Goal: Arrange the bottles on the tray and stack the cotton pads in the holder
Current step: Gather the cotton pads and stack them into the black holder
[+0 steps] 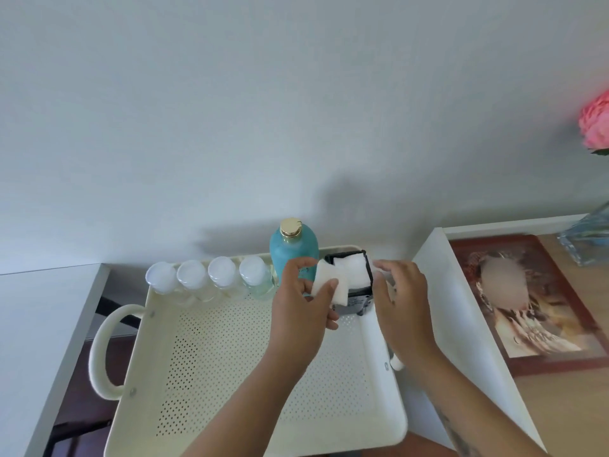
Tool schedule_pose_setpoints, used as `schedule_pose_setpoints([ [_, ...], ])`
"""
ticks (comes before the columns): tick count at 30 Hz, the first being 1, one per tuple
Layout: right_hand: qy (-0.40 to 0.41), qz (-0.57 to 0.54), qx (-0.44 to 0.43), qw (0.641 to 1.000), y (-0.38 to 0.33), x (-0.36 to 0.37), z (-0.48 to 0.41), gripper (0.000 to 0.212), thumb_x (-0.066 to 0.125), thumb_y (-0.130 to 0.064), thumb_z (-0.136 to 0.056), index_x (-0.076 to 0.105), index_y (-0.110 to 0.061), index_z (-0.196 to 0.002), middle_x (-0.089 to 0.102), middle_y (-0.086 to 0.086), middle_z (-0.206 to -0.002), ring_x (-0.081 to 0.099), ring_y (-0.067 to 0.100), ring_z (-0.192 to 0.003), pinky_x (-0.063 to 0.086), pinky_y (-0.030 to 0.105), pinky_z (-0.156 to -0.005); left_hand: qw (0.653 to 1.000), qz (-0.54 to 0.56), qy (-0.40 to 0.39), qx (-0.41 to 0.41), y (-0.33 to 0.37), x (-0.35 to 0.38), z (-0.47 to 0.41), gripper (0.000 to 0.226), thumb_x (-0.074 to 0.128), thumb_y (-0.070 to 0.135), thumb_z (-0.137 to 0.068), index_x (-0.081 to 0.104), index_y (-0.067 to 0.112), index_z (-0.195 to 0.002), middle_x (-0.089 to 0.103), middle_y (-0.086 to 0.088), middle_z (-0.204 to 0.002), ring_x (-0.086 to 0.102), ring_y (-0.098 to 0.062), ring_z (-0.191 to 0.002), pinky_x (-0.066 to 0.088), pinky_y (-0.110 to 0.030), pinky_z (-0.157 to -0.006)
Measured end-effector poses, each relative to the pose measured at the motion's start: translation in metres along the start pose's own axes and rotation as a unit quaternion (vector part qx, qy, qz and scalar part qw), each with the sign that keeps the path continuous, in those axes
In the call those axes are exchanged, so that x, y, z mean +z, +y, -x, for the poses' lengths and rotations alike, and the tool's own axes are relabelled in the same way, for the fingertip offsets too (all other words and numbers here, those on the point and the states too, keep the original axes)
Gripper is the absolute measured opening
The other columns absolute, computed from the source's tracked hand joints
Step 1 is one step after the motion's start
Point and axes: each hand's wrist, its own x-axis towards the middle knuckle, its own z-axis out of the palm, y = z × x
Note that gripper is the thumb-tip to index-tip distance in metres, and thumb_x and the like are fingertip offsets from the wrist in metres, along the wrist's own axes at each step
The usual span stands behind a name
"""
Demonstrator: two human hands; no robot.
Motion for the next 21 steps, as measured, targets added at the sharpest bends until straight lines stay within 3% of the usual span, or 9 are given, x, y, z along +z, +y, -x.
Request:
schedule_pose_setpoints([
  [3,0.015,0.031,0.023,0.999,0.012,0.002,0.017,0.018,0.048,-0.017,-0.092,0.059,-0.027,-0.102,0.054,-0.01,-0.104,0.042,0.011,-0.103,0.03,0.018,-0.088,0.998,-0.047,0.006,0.049,0.004,0.015,0.0,0.022,0.066,0.023,-0.09,0.052,0.04,-0.088,0.063,-0.007,-0.084,0.061,-0.015,-0.047,0.051,-0.023,-0.042],
  [5,0.006,0.042,0.022,0.999,0.017,0.002,0.023,0.02,0.048,-0.013,-0.092,0.059,-0.025,-0.104,0.053,-0.008,-0.107,0.04,0.01,-0.102,0.032,0.022,-0.09,0.997,-0.056,0.016,0.058,0.005,0.024,-0.002,0.016,0.065,0.026,-0.091,0.054,0.038,-0.089,0.062,-0.008,-0.086,0.062,-0.02,-0.055,0.051,-0.024,-0.043],
  [7,0.0,0.064,0.008,0.998,0.02,0.002,0.025,0.021,0.045,-0.015,-0.094,0.06,-0.021,-0.108,0.054,-0.005,-0.112,0.039,0.009,-0.104,0.033,0.021,-0.092,0.996,-0.064,0.025,0.053,0.006,0.03,-0.005,0.011,0.064,0.03,-0.091,0.056,0.036,-0.093,0.064,-0.004,-0.087,0.065,-0.029,-0.069,0.057,-0.038,-0.054],
  [9,-0.002,0.087,-0.01,0.996,0.02,0.001,0.024,0.026,0.041,-0.018,-0.096,0.061,-0.016,-0.111,0.056,-0.002,-0.115,0.041,0.011,-0.107,0.031,0.016,-0.093,0.996,-0.076,0.026,0.047,0.005,0.034,-0.009,0.007,0.062,0.031,-0.091,0.058,0.034,-0.096,0.066,0.001,-0.085,0.065,-0.028,-0.076,0.058,-0.048,-0.068],
  [11,-0.002,0.097,-0.018,0.995,0.02,0.002,0.025,0.026,0.042,-0.015,-0.096,0.061,-0.011,-0.113,0.057,0.001,-0.116,0.042,0.013,-0.11,0.036,0.02,-0.096,0.994,-0.093,0.022,0.054,0.004,0.036,-0.012,0.009,0.06,0.031,-0.093,0.061,0.032,-0.101,0.066,0.008,-0.086,0.064,-0.018,-0.078,0.058,-0.044,-0.071],
  [14,0.003,0.099,-0.03,0.995,0.019,0.004,0.027,0.026,0.045,-0.011,-0.094,0.061,-0.008,-0.113,0.058,0.004,-0.117,0.046,0.015,-0.111,0.046,0.033,-0.097,0.991,-0.119,0.004,0.062,0.001,0.037,-0.014,0.017,0.058,0.031,-0.095,0.062,0.032,-0.111,0.067,0.016,-0.093,0.059,-0.001,-0.075,0.05,-0.023,-0.069],
  [17,0.006,0.1,-0.034,0.994,0.021,0.005,0.028,0.026,0.045,-0.011,-0.094,0.061,-0.009,-0.114,0.058,0.004,-0.117,0.047,0.015,-0.111,0.048,0.035,-0.096,0.982,-0.169,-0.021,0.084,-0.003,0.038,-0.016,0.023,0.056,0.032,-0.096,0.06,0.033,-0.119,0.064,0.017,-0.091,0.057,-0.003,-0.071,0.045,-0.019,-0.066],
  [19,0.008,0.095,-0.035,0.995,0.022,0.005,0.028,0.025,0.043,-0.012,-0.095,0.061,-0.01,-0.113,0.057,0.002,-0.116,0.047,0.014,-0.11,0.048,0.034,-0.095,0.964,-0.237,-0.031,0.117,-0.005,0.04,-0.016,0.028,0.055,0.032,-0.096,0.058,0.031,-0.124,0.058,0.008,-0.084,0.052,-0.005,-0.065,0.043,-0.021,-0.061],
  [21,0.01,0.09,-0.038,0.995,0.022,0.005,0.028,0.027,0.04,-0.015,-0.095,0.061,-0.011,-0.112,0.057,0.001,-0.116,0.047,0.013,-0.108,0.047,0.03,-0.094,0.945,-0.293,-0.022,0.146,-0.006,0.04,-0.016,0.031,0.056,0.031,-0.096,0.058,0.027,-0.126,0.057,0.002,-0.09,0.057,-0.014,-0.079,0.05,-0.028,-0.069],
])
